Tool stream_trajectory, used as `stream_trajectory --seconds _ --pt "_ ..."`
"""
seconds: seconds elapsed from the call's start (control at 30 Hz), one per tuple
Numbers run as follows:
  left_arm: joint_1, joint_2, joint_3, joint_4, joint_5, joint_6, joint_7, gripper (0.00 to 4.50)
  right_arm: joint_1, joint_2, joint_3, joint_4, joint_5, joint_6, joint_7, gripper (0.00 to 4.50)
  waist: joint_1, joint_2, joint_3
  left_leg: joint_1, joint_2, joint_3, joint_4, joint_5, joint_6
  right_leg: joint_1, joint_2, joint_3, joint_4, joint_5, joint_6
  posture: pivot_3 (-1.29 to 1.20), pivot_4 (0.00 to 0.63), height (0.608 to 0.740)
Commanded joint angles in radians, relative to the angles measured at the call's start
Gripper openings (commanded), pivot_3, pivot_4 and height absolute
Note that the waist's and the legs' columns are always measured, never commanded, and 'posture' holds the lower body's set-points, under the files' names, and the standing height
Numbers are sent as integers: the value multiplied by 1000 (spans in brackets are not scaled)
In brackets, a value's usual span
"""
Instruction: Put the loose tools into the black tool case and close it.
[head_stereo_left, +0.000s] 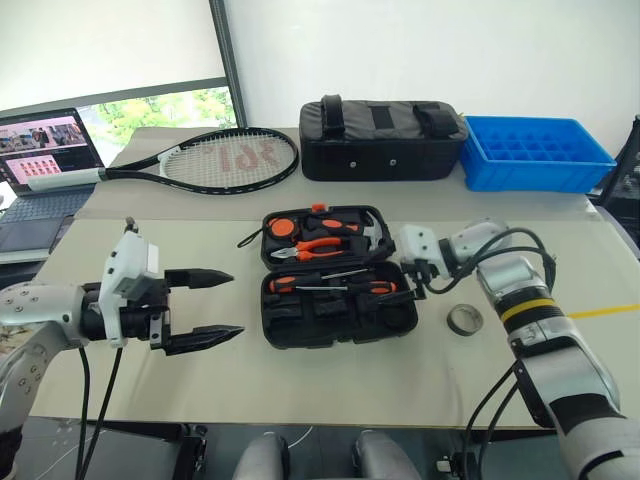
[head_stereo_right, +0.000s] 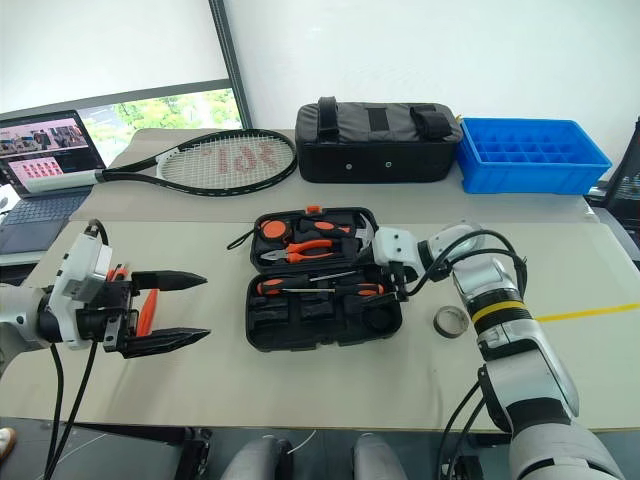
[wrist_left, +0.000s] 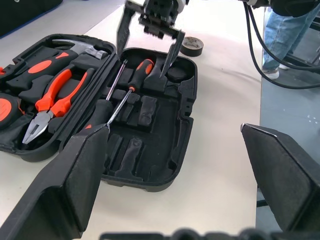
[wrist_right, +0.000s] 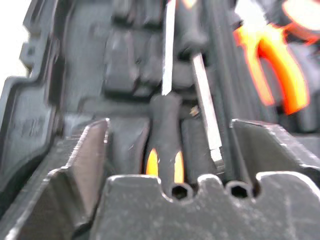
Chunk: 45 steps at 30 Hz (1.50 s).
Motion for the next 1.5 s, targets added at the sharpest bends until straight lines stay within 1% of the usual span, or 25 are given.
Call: stream_trajectory --seconds 0.03,0.1,0.2,0.23,0.3,0.37,0.4,0.47,0.53,0.57,0.7,0.83,1.03,1.27,1.33,1.5 --pt "-16 20 -3 -6 0 -24 -14 4500 7 29 -100 -83 122 167 -56 4485 0 0 0 0 0 0 0 0 0 0 0 0 0 0 0 0 150 707" --pt "-19 21 -9 -4 1 -25 -16 4500 35 62 -165 -108 202 281 -104 4485 0 0 0 0 0 -1 0 0 0 0 0 0 0 0 0 0 150 707" --pt "-19 22 -15 -1 5 -28 -21 4500 106 85 -203 -159 248 359 -152 3754 3 0 0 0 0 -1 0 0 0 1 0 -1 0 0 0 0 150 707" --pt "-20 22 -15 -1 5 -28 -23 4500 131 86 -200 -176 243 363 -161 3360 5 0 0 0 0 -1 -1 0 0 1 0 -1 0 0 0 0 150 707" --pt "-20 23 -16 1 7 -28 -28 4500 172 88 -189 -197 222 347 -182 2749 6 0 0 -1 -1 -1 -1 0 0 0 -1 -1 0 0 0 0 150 707" --pt "-20 24 -17 3 10 -29 -33 4500 190 91 -179 -196 201 335 -203 2008 4 0 0 -2 -1 0 -1 0 0 -1 -1 0 -1 0 0 0 150 707" --pt "-21 25 -18 4 11 -29 -37 4500 197 92 -169 -184 187 322 -205 1757 1 0 0 -2 -1 0 -1 0 0 -1 -1 0 -1 0 0 0 150 707" --pt "-28 26 -25 8 12 -27 -40 4500 205 90 -150 -166 168 297 -189 959 -6 0 0 -1 -1 1 -1 0 0 -1 -1 0 -1 0 0 0 150 707" --pt "-38 27 -34 15 17 -30 -45 4500 211 93 -123 -135 129 262 -196 303 -9 0 0 0 -1 2 -1 0 0 -1 1 0 -1 0 0 0 150 707" --pt "-40 27 -35 17 19 -31 -46 4500 212 93 -114 -126 116 251 -198 81 -9 0 0 0 -1 3 -1 0 0 -1 2 0 -1 0 0 0 150 707" --pt "-43 28 -38 20 22 -32 -51 4500 210 102 -86 -116 96 225 -187 81 -12 0 0 0 0 3 -1 0 0 -1 3 0 0 0 0 0 150 707" --pt "-40 28 -39 20 25 -34 -51 4500 201 100 -49 -81 41 185 -201 81 -17 -1 0 1 0 3 -1 0 0 0 2 0 0 0 0 0 150 707" --pt "-31 24 -39 16 29 -37 -44 4500 194 69 17 -49 -47 158 -204 81 -17 -1 0 4 0 3 -1 0 0 2 2 0 0 0 0 0 150 707" --pt "-24 9 -58 10 42 -49 -26 4500 194 33 94 -75 -138 163 -213 81 -11 -4 -2 7 0 3 -1 0 0 5 1 0 0 0 0 0 150 707" --pt "-28 6 -68 14 44 -52 -21 4500 192 19 121 -75 -178 136 -224 81 -10 -5 -3 7 0 3 -1 0 0 5 1 0 0 0 0 0 150 707" --pt "-38 7 -84 31 51 -68 -18 4500 203 13 150 -89 -212 115 -239 81 -6 -6 -4 9 0 3 -1 0 0 5 1 0 0 0 0 0 150 707"
